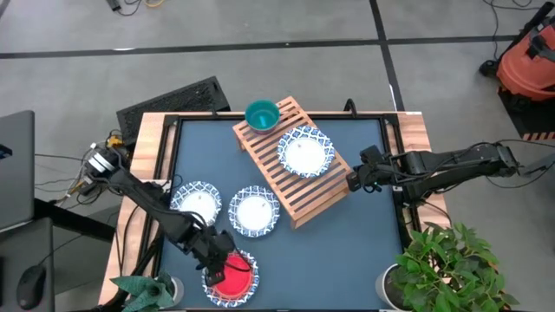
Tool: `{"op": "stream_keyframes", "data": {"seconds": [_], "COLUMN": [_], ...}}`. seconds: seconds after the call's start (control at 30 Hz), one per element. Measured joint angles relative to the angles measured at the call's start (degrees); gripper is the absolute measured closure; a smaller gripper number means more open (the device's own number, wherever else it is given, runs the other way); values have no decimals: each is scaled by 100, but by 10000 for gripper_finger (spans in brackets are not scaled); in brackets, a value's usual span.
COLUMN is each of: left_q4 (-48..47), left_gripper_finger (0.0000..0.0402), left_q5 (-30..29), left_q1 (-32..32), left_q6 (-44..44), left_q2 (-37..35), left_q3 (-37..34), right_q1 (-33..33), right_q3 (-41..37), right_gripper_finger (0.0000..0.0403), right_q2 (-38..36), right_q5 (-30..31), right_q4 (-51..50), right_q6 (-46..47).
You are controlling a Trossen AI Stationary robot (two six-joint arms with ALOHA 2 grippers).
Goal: Place and stack bowls onto a shelf
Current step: Stack the orange bowl on top of the blue bowl on the shelf
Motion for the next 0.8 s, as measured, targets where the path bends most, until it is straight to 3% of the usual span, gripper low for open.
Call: {"op": "stream_keyframes", "data": {"seconds": [0.2, 0.43, 0.53, 0.73, 0.8], "left_q4": [-22, 80, 82, 84, 84], "left_gripper_finger": [223, 237, 272, 386, 394], "left_q5": [178, 162, 176, 59, 21], "left_q1": [0, 4, 2, 3, 11], "left_q6": [-290, -338, -364, -305, -290], "left_q2": [508, 551, 551, 551, 551], "left_q3": [0, 0, 0, 0, 0], "right_q1": [0, 0, 0, 0, 0], "right_q3": [0, 0, 0, 0, 0], "right_gripper_finger": [367, 367, 367, 367, 367], "right_q2": [-2, -2, -2, -2, 0], "right_q5": [0, 0, 0, 0, 0], "right_q4": [-3, -1, -1, -1, -1], "right_q6": [-37, -168, -167, -165, -165]}}
